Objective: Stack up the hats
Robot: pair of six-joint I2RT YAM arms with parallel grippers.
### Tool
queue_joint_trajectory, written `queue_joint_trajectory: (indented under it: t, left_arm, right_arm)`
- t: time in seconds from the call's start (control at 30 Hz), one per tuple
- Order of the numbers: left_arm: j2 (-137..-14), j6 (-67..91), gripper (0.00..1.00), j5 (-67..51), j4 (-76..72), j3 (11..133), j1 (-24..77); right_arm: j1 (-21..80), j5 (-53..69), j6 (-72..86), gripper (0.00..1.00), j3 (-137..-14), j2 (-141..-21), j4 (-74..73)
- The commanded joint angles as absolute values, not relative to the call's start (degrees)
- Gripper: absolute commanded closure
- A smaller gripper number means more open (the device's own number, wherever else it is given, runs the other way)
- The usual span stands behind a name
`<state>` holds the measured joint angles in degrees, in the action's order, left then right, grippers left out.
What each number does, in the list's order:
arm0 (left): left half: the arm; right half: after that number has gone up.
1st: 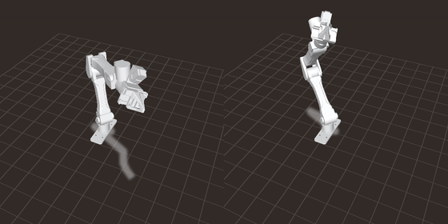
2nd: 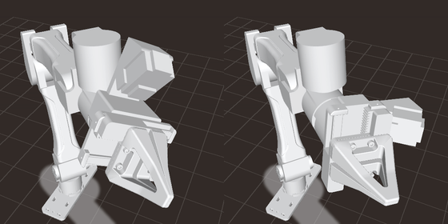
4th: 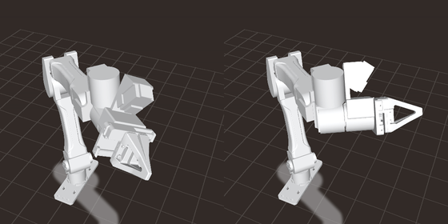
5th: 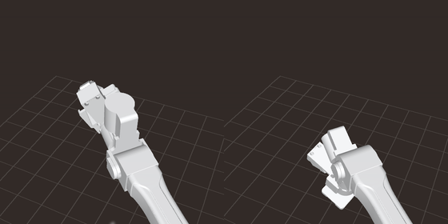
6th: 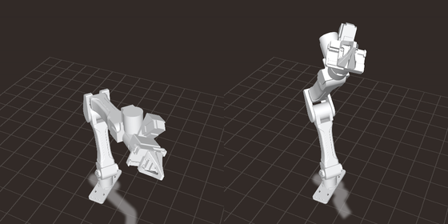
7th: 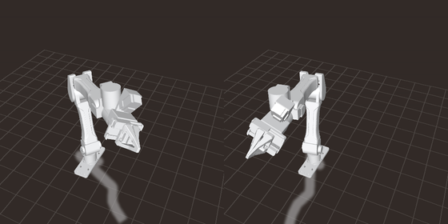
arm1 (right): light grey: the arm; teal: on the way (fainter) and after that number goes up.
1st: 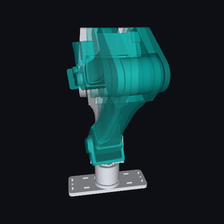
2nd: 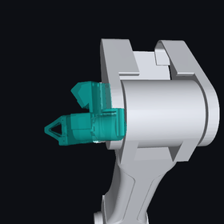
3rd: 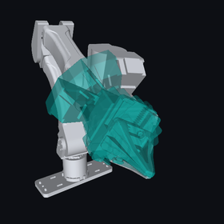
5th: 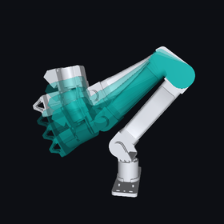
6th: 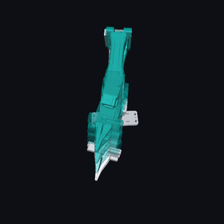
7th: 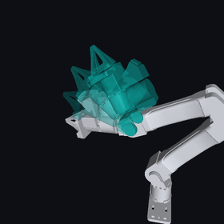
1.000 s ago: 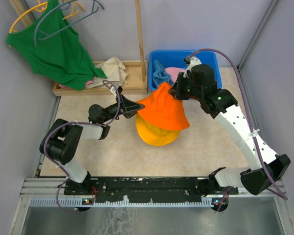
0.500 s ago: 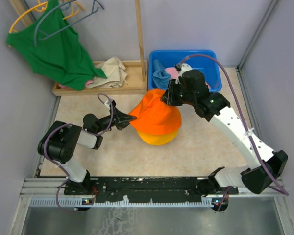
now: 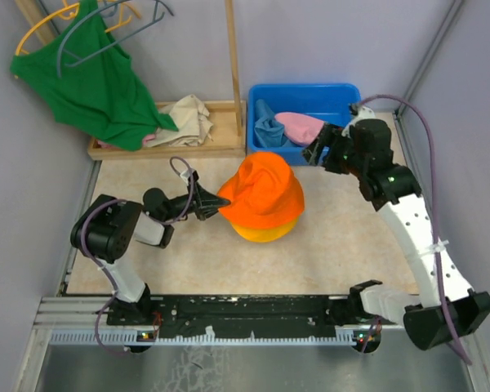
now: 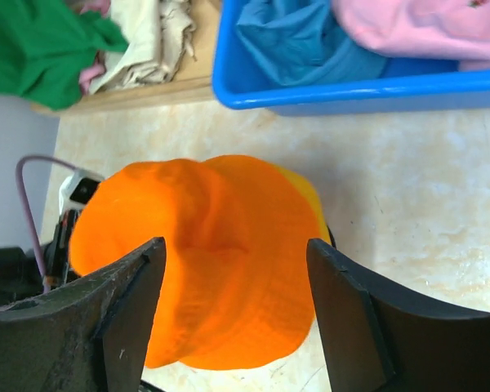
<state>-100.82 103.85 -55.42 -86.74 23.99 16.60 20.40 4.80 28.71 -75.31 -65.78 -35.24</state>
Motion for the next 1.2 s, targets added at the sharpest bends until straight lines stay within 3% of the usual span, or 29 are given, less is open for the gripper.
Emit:
queue_joint_trajectory:
  t: [0.0, 0.2, 0.37, 0.9, 1.17]
  left_arm:
    - [-102.96, 101.51, 0.89, -58.12, -102.57, 25.06, 16.35]
    - [-105.84, 100.9, 0.87, -58.71, -102.59, 27.55, 16.26]
    - [-107.52, 101.11, 0.87, -59.41, -102.64, 29.25, 16.09]
    - [-109.46, 101.77, 0.86, -61.66, -102.61, 30.44, 14.06]
    - [-110.59, 101.44, 0.86, -61.37, -102.57, 30.68, 14.01]
  right_arm:
    - [12.07, 16.03, 32.53, 0.3, -68.8, -62.85, -31.47]
    - [3.23, 34.92, 42.07, 0.31, -55.67, -60.86, -20.43]
    - [0.03, 42.9, 50.95, 0.31, -45.05, -59.94, -7.59]
    - [-0.62, 47.67, 58.16, 0.3, -33.46, -66.62, 12.24]
    - [-0.62, 50.8, 67.46, 0.31, -27.05, -71.24, 29.77]
